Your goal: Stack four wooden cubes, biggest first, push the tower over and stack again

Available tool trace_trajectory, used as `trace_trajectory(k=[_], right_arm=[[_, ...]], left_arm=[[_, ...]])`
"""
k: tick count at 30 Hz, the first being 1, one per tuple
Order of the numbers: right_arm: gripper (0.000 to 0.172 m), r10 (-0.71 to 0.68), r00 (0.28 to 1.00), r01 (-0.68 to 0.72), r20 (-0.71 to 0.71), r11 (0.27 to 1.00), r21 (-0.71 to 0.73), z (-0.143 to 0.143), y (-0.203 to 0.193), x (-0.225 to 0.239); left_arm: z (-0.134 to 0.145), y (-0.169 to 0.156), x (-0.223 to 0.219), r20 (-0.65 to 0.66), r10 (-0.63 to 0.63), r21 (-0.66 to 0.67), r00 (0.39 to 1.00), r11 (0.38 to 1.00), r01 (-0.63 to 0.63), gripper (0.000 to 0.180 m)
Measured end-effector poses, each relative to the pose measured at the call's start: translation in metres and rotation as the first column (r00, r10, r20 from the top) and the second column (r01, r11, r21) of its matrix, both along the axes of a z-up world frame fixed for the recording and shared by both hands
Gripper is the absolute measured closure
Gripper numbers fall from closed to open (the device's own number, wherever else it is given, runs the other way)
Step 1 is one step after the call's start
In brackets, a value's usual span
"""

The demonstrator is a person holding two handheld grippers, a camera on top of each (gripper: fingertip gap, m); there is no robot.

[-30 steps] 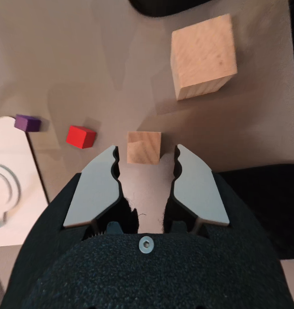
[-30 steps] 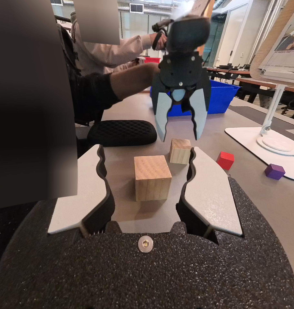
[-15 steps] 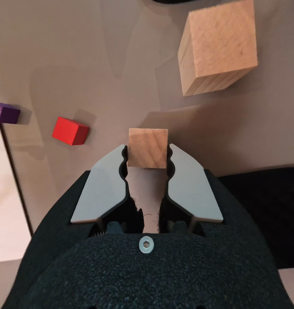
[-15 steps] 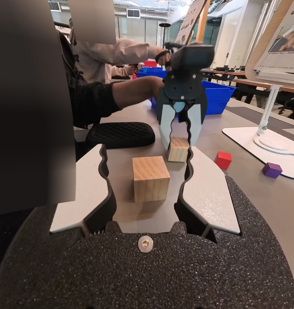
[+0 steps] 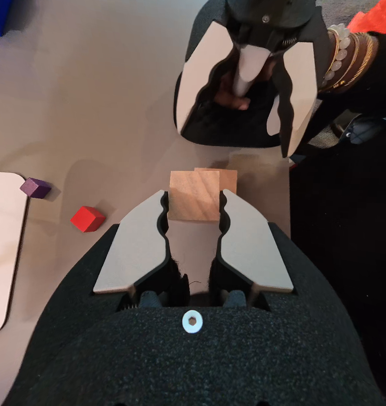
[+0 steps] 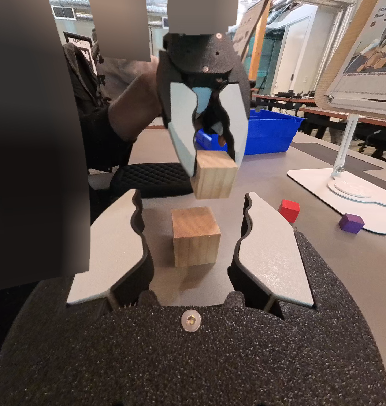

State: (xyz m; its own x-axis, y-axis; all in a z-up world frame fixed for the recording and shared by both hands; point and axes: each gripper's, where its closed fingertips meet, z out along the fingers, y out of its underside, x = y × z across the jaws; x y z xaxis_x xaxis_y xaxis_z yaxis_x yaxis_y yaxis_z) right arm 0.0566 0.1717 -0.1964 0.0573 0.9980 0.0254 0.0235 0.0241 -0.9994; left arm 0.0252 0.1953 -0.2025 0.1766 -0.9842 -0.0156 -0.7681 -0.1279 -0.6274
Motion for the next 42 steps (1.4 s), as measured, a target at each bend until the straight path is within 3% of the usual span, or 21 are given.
trace_trajectory(k=[17, 34, 38, 42], right_arm=[[0.087, -0.002, 1.000, 0.002, -0.007, 1.000, 0.005, 0.001, 0.000, 0.001], [0.089, -0.006, 1.000, 0.006, -0.012, 1.000, 0.003, 0.001, 0.001, 0.002], [0.089, -0.006, 1.000, 0.006, -0.012, 1.000, 0.004, 0.001, 0.001, 0.002], [0.089, -0.007, 1.000, 0.007, -0.015, 1.000, 0.005, 0.002, 0.000, 0.002]], left_arm=[[-0.023, -0.016, 0.021, 0.006, -0.020, 0.002, 1.000, 1.000, 0.020, 0.136], [-0.026, -0.018, 0.019, 0.009, -0.031, 0.005, 0.999, 0.999, 0.031, 0.136], [-0.019, -0.017, 0.020, 0.051, -0.027, -0.010, 0.998, 1.000, 0.027, 0.121], [0.008, 0.005, 0.007, 0.151, 0.036, 0.004, 0.988, 0.999, -0.037, 0.109]])
